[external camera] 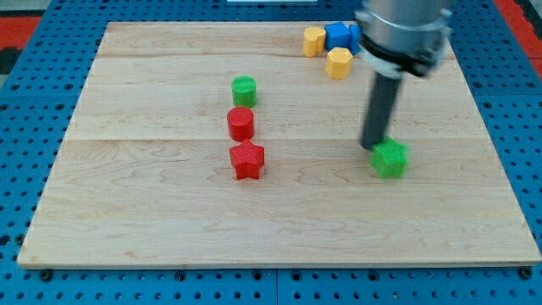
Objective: Slide the green star left a bit
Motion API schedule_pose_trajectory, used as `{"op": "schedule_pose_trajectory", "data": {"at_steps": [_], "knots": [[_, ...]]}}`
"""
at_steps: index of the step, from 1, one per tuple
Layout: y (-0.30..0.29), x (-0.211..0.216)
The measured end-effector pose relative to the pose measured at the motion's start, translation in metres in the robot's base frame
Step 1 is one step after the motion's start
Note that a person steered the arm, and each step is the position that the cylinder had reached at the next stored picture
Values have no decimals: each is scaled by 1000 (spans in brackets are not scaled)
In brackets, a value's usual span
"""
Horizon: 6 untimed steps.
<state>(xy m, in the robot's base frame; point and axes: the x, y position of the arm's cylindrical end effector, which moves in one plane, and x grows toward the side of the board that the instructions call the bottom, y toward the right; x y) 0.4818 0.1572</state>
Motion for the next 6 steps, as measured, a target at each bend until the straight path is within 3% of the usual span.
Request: {"op": "schedule_pose_trajectory", "data": {"at_steps": [1,2,3,4,5,6], "knots": [[22,23],[18,-17],[118,8],[131,53],[73,60],[66,59]]}}
